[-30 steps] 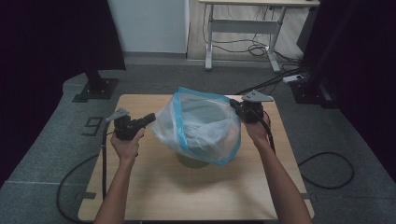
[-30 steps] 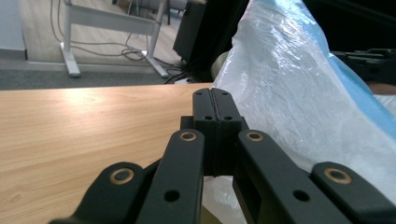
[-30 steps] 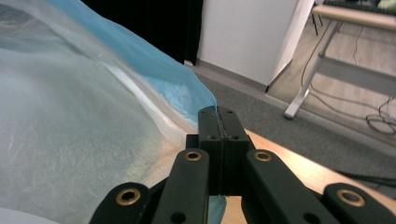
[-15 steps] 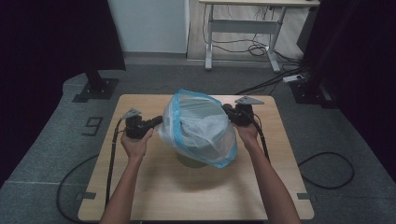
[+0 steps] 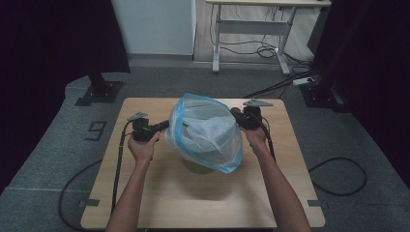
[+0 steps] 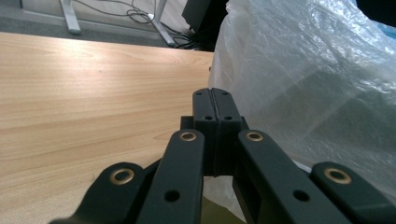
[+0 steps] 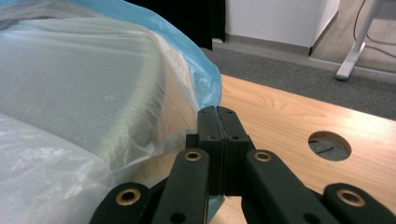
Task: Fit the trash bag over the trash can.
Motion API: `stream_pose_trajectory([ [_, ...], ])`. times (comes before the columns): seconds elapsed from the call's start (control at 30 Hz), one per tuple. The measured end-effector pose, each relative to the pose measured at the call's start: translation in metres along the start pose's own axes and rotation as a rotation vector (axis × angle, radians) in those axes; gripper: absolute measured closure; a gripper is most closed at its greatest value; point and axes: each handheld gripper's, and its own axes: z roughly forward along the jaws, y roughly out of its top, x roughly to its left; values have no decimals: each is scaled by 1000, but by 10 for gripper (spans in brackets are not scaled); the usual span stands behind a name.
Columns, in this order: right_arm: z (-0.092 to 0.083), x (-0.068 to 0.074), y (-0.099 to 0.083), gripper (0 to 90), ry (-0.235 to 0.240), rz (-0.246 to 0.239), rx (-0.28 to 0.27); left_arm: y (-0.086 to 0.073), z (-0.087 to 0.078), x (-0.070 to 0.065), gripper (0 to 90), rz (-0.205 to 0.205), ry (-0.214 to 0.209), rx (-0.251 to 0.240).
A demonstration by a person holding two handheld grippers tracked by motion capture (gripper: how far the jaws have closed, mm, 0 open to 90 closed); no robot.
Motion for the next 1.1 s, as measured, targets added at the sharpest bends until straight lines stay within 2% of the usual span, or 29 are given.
stream_pose_trajectory([
  [0.1,1,1,5,884,-7,11,37,1,1,2,900,-3,5,10],
  [0.23,2,4,14,884,-36,2,87,5,-1,2,900,9,26,34],
  [0.47,8,1,15,885,-17,25,109,6,0,3,900,7,24,48],
  [0.57,10,0,16,886,-15,21,118,6,1,4,900,5,29,51],
  [0.7,12,0,16,886,-21,-7,121,6,-1,6,900,5,35,57],
  [0.77,14,-1,15,887,-14,-1,127,5,-1,6,900,5,34,60],
  [0.93,18,-3,13,887,4,12,153,4,0,4,900,16,38,84],
  [1.1,22,-5,9,886,3,11,194,-1,0,8,900,21,61,114],
])
